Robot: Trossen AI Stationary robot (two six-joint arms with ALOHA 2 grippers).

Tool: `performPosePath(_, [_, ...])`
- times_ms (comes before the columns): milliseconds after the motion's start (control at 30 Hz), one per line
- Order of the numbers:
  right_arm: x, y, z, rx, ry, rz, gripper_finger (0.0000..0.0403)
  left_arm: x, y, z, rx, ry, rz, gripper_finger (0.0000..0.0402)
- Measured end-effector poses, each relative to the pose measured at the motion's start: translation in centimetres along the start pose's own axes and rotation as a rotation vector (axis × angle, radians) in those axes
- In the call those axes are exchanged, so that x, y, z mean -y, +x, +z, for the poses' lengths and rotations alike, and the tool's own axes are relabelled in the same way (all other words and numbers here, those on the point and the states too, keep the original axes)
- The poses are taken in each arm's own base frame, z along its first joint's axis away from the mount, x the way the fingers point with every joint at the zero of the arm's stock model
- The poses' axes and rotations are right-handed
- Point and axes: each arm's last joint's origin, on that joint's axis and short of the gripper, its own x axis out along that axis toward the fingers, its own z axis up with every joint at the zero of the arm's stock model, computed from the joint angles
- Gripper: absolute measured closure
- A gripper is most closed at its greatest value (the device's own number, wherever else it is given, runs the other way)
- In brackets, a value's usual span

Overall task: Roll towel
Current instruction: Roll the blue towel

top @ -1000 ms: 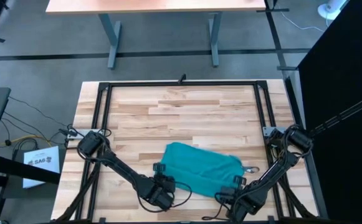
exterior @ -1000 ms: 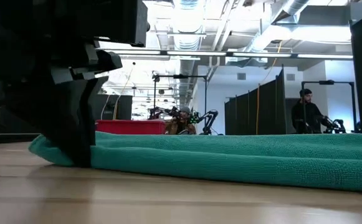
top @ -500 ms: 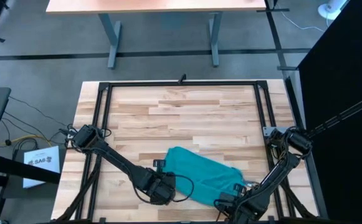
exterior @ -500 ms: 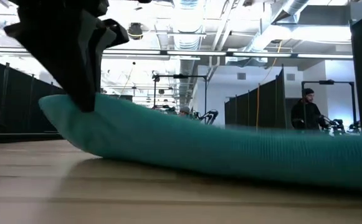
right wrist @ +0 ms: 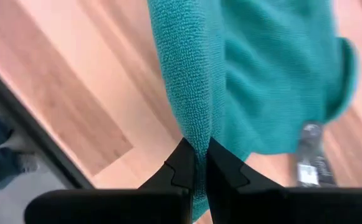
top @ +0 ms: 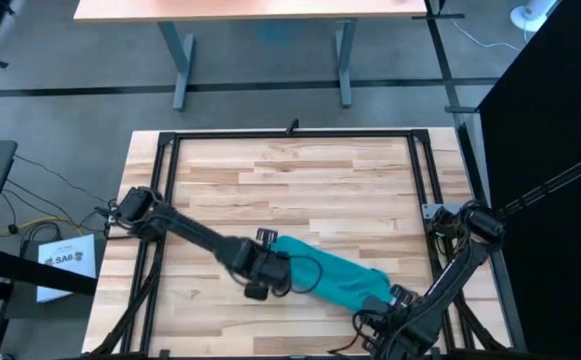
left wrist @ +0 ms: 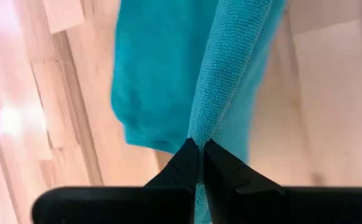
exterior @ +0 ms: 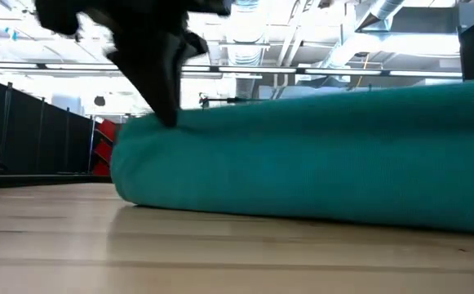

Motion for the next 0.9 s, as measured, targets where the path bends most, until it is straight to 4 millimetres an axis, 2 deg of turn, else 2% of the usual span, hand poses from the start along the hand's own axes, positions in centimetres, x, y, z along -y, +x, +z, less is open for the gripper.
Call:
performPosePath(133, [0.7, 0.5, 0.6, 0.002, 0.029, -0.046, 0.0392, -1.9, 1.7, -0.2, -0.005, 0.009, -0.037, 0.04])
performPosePath(233, [1.3, 1.8, 1.0, -0.016, 0.047, -0.074, 0.0393, -2.8, 2.4, -0.5, -0.014, 0.018, -0.054, 0.04])
performPosePath(467, [2.7, 4.8, 1.6, -0.058, 0.079, -0.075, 0.0393, -3.4, 2.9, -0.4, 0.008, 0.043, -0.073, 0.04])
performPosePath(700, [3.7, 5.4, 1.6, -0.074, 0.076, -0.138, 0.0391, -3.9, 3.1, -0.2, 0.034, 0.039, -0.061, 0.0385])
performPosePath(900, [3.6, 5.2, 1.9, -0.088, 0.052, -0.133, 0.0319, -4.3, 3.1, -0.2, 0.025, 0.032, -0.06, 0.0339])
